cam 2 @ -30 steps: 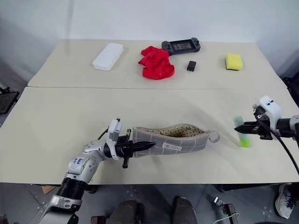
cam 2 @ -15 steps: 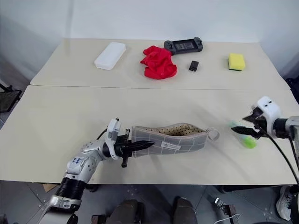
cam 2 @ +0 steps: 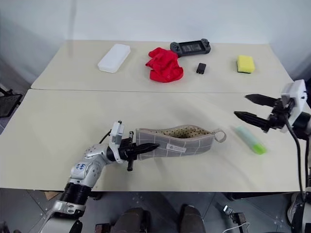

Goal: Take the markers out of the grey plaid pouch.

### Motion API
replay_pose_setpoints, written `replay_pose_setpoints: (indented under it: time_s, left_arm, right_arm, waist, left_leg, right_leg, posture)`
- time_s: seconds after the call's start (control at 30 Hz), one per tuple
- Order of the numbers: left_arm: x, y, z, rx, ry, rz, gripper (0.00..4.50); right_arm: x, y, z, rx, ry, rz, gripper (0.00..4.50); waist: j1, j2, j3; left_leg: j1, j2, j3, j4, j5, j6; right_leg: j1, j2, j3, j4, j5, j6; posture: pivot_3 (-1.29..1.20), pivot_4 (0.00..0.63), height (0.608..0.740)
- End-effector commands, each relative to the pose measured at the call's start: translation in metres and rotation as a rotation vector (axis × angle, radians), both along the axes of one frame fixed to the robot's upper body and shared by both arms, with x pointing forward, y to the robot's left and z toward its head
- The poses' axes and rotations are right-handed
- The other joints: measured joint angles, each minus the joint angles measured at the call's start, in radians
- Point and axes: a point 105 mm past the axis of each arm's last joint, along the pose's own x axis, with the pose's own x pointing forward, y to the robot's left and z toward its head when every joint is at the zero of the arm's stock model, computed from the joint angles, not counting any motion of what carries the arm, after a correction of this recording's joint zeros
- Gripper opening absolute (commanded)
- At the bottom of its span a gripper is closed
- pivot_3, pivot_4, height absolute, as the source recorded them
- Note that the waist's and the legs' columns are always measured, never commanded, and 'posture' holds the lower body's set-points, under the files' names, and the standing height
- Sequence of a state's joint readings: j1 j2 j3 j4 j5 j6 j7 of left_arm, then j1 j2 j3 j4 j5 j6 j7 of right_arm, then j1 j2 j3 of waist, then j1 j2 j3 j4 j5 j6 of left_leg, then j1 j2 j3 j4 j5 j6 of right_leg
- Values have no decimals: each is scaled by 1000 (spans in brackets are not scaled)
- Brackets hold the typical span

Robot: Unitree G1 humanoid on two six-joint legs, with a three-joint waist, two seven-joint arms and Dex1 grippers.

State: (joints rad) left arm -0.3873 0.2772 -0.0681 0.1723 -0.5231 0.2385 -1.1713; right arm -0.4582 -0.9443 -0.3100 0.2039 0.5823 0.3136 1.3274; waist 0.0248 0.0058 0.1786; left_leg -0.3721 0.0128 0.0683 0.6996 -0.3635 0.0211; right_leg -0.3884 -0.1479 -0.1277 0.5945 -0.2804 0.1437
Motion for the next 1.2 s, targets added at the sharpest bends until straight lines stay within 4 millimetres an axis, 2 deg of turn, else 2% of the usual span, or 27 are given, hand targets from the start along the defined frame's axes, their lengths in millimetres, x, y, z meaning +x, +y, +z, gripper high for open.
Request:
replay_pose_setpoints:
  time_s: [0.03, 0.27, 0.3, 0.57, 0.73, 0.9, 1.07, 1.17, 1.2]
  left_arm:
    - [1, -1, 2, -1, -30, 5, 0]
    - [1, -11, -1, 5, -46, -8, 0]
    - [0, -12, -2, 8, -55, -10, 0]
    - [1, -20, 7, -19, -198, 28, 0]
    - [1, -25, 7, -20, -253, 41, 0]
    - [-5, -29, -1, 3, -254, 11, 0]
    - [-6, -29, -3, 10, -243, 5, 0]
    - [-7, -29, -4, 13, -236, 3, 0]
    - [-7, -29, -4, 14, -233, 2, 0]
  right_arm:
    - [-22, 35, 17, -45, 41, 193, 2561]
    - [-31, 82, 8, -171, 94, 365, 164]
    - [-31, 89, 6, -198, 95, 380, 25]
    - [-34, 115, -10, -277, 172, 465, 25]
    - [-27, 116, -25, -376, 196, 421, 25]
    - [-18, 123, -41, -472, 147, 392, 25]
    - [-13, 126, -49, -540, 121, 367, 25]
    - [-13, 132, -49, -560, 77, 383, 531]
    - [-13, 134, -49, -569, 54, 381, 871]
  waist:
    - [1, 0, 0]
    - [1, 0, 0]
    - [0, 0, 0]
    - [1, 0, 0]
    - [0, 0, 0]
    - [-1, 0, 0]
    - [0, 0, 0]
    - [-1, 0, 0]
    - [-1, 0, 0]
  left_leg:
    - [0, 0, 0, 0, 0, 0]
    - [0, -1, -3, 1, 0, 0]
    - [0, -1, -3, 0, 0, 0]
    - [-2, -1, -3, 1, 0, 1]
    - [-2, -1, -2, 1, 0, 0]
    - [-2, -1, -2, 1, 0, 0]
    - [-2, -1, -2, 1, 0, 1]
    - [-2, -1, -2, 1, 0, 0]
    - [-2, -1, -2, 1, 0, 0]
  right_leg:
    - [0, 0, 0, 0, 0, 0]
    - [0, -1, 0, 0, 0, 0]
    - [0, -1, 0, 0, 0, 0]
    - [-2, -1, 1, 0, 0, 0]
    - [-2, -1, 0, 0, 0, 0]
    - [-2, -1, 0, 0, 0, 0]
    - [-2, -1, 0, 0, 0, 0]
    - [-2, -1, 0, 0, 0, 0]
    - [-2, -1, 0, 0, 0, 0]
  posture:
    - [0, 150, 740]
    - [0, 150, 740]
    - [0, 150, 740]
    - [0, 150, 740]
    - [0, 150, 740]
    - [0, 150, 740]
    - [0, 150, 740]
    - [0, 150, 740]
    - [0, 150, 740]
